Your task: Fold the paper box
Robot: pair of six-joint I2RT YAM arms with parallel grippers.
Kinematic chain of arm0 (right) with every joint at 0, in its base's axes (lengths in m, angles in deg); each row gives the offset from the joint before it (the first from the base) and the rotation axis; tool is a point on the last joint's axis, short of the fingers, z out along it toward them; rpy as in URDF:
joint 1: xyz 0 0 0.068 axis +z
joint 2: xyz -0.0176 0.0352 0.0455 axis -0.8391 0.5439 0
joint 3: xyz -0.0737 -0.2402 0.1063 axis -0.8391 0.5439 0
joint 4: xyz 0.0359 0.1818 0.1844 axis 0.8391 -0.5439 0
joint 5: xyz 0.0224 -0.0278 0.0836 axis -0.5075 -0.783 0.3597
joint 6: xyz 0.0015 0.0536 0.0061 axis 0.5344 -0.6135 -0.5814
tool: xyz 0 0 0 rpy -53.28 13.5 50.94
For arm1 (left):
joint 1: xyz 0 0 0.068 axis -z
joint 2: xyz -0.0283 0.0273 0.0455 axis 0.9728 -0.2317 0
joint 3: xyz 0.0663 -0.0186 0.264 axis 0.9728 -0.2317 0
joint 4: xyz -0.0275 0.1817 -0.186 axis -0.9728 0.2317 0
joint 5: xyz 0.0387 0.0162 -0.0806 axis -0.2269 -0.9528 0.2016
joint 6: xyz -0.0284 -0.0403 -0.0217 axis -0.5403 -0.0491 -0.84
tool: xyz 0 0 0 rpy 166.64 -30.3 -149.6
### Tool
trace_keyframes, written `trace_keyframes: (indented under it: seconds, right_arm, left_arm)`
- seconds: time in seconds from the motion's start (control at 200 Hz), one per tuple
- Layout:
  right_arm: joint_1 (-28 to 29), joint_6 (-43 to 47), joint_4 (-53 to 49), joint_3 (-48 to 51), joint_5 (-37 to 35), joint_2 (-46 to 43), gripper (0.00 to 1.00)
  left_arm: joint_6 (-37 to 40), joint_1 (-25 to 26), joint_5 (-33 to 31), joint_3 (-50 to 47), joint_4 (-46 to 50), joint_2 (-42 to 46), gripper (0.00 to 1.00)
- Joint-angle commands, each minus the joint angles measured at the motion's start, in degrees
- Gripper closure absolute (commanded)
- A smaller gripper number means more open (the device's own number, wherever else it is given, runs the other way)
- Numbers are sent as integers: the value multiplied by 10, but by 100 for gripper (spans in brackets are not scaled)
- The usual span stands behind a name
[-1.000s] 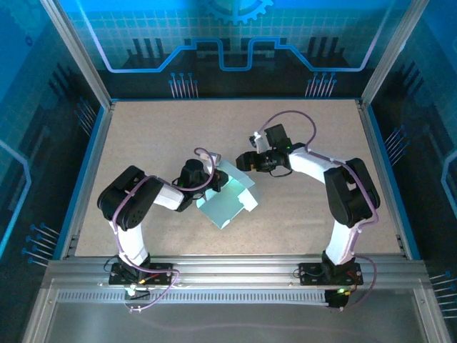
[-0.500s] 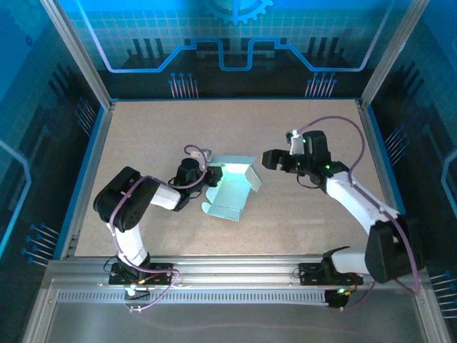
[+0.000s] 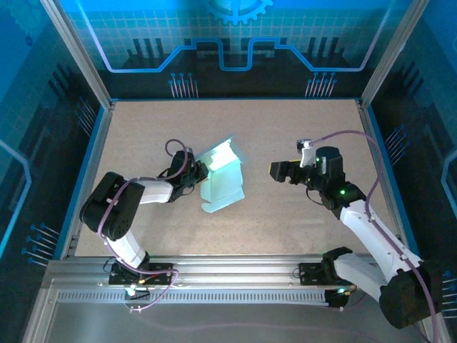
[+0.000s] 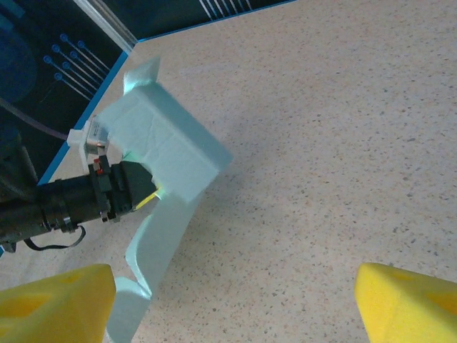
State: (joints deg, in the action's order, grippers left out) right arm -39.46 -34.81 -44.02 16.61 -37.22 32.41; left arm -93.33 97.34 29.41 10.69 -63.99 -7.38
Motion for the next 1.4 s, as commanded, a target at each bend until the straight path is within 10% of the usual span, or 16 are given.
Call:
trace_keyframes:
  seconds: [0.0,0.235,0.946,1.396]
  right_arm:
    - [42,-19,9,5,-57,-7,12]
    - [171,-98,75,23,-221,9,14]
    - [285,-175,166,-85,-274,230,18]
    - [138,-132,166,-50,-106,146,18]
  left_arm:
    - [-99,-3,-29,3,53,20,100]
    - [-177,-2,-42,-17,24,32,100]
    - [-225,6,-58,-6,27,54,100]
    - [-148,1,-10,-19,-26,57,100]
